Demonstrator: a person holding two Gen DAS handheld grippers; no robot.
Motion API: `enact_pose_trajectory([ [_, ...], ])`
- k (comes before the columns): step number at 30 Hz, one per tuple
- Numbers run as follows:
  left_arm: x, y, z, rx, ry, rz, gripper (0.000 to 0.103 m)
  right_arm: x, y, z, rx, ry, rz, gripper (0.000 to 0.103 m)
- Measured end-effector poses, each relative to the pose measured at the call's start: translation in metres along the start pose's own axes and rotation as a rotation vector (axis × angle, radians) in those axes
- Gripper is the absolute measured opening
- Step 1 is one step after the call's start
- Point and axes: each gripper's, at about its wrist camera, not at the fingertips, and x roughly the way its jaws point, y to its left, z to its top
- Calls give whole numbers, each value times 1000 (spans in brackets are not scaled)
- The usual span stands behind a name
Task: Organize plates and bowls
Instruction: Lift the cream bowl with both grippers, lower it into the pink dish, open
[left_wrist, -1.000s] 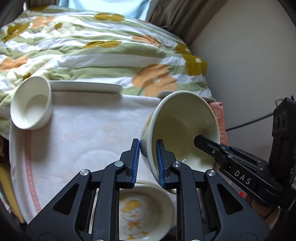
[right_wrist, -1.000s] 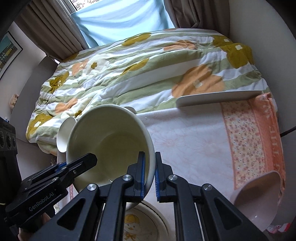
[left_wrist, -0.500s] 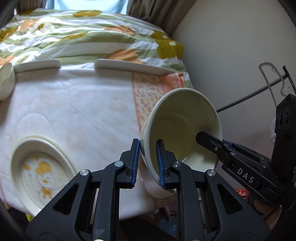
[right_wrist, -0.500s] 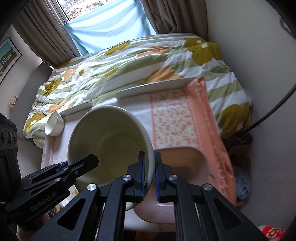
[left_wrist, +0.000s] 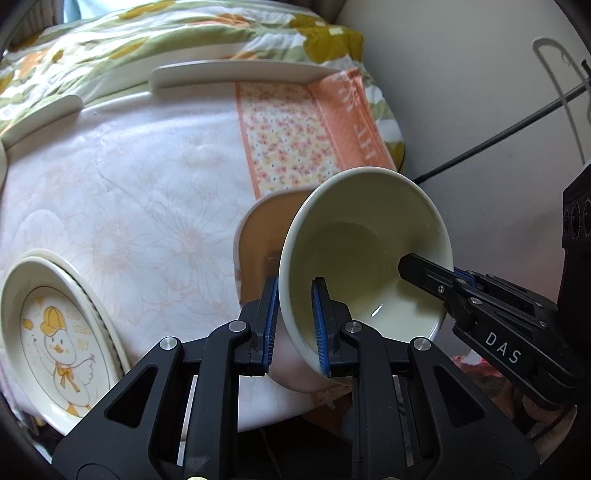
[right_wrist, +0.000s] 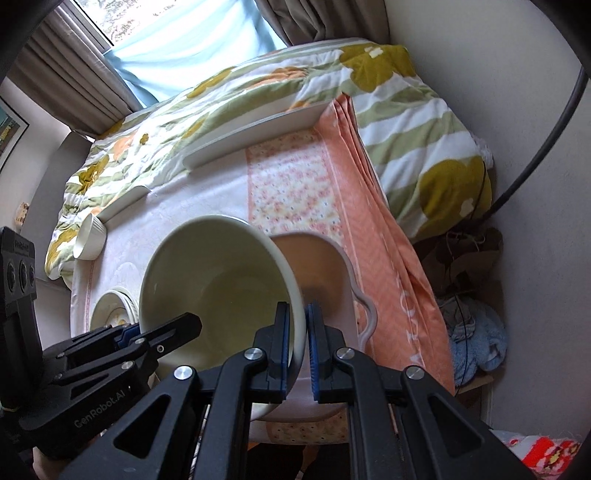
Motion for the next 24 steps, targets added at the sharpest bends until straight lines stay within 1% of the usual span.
enact_pose_trajectory([
  [3, 13, -1, -1, 32, 26, 20, 16, 10, -6, -3, 17, 20, -1, 9],
  [8, 28, -7, 0, 80, 57, 41, 16, 20, -9, -6, 31, 28, -17, 9],
  [15, 39, -14, 4, 131, 70, 64, 16, 29, -21, -11, 52, 49, -45, 9],
  [18, 40, -17, 5, 154, 63, 83, 16, 31, -22, -11, 47, 51, -52, 9],
  [24, 40, -14, 7, 156, 65, 93, 16, 34, -18, -11, 41, 57, -57, 9],
])
